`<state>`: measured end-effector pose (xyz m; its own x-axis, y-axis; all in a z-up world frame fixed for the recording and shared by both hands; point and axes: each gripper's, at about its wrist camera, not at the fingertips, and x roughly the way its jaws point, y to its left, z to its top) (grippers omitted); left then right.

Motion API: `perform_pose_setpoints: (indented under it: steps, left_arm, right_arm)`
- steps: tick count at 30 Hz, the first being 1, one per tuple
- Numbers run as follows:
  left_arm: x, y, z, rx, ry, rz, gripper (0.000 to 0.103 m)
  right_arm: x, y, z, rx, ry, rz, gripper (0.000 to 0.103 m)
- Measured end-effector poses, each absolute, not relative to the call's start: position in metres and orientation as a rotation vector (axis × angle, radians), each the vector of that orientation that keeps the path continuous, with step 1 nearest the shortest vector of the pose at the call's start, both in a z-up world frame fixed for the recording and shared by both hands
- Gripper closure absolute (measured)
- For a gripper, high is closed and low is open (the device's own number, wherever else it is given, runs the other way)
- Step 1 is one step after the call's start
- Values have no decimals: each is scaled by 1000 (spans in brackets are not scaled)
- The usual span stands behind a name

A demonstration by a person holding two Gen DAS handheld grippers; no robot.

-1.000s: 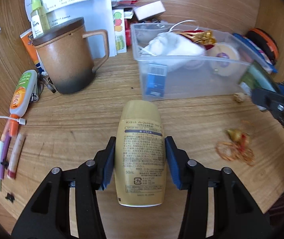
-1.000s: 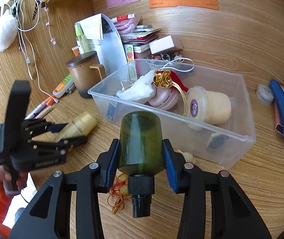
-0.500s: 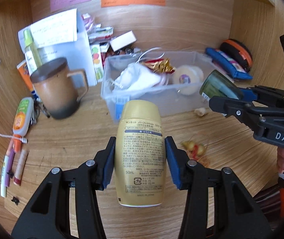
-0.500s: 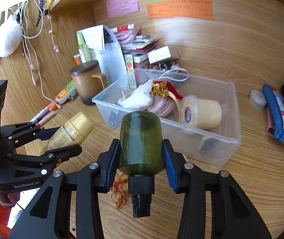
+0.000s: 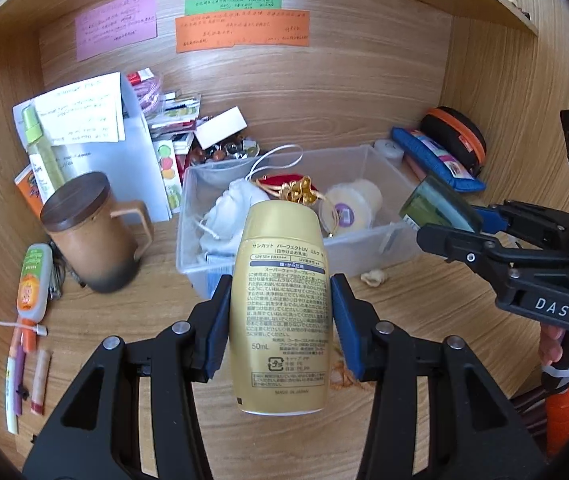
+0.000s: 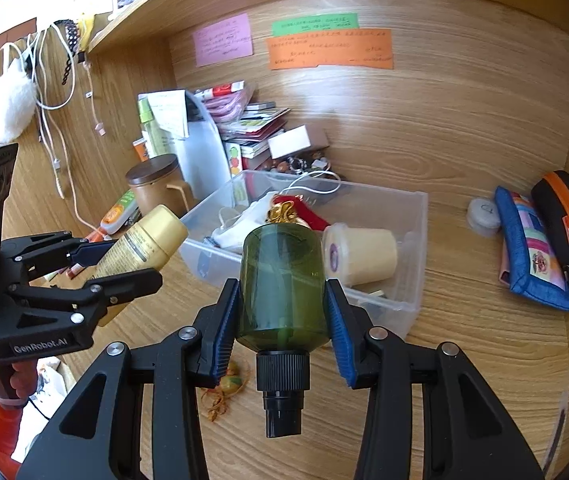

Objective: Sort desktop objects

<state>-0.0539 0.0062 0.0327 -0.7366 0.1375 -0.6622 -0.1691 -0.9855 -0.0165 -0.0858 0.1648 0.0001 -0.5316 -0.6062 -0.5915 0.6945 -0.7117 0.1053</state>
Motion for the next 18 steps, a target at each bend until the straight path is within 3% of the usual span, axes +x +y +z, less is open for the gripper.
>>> perform_pose_setpoints:
  steps: [10, 13, 14, 18]
  left_arm:
    - [-86, 6, 45, -1027, 83, 2775, 56]
    - [-98, 6, 47, -1033, 93, 2774, 64]
    - [-102, 5, 46, -1040, 90, 2770, 72]
    - [-129, 6, 35, -1101, 116, 2767, 74]
  right_arm:
    - [-111, 167, 2, 806, 147, -2253, 65]
    - [-119, 165, 2, 811, 145, -2256, 65]
    - [-122, 165, 1, 815, 144, -2259, 65]
    - [-135, 160, -2, 836, 143, -2258, 65]
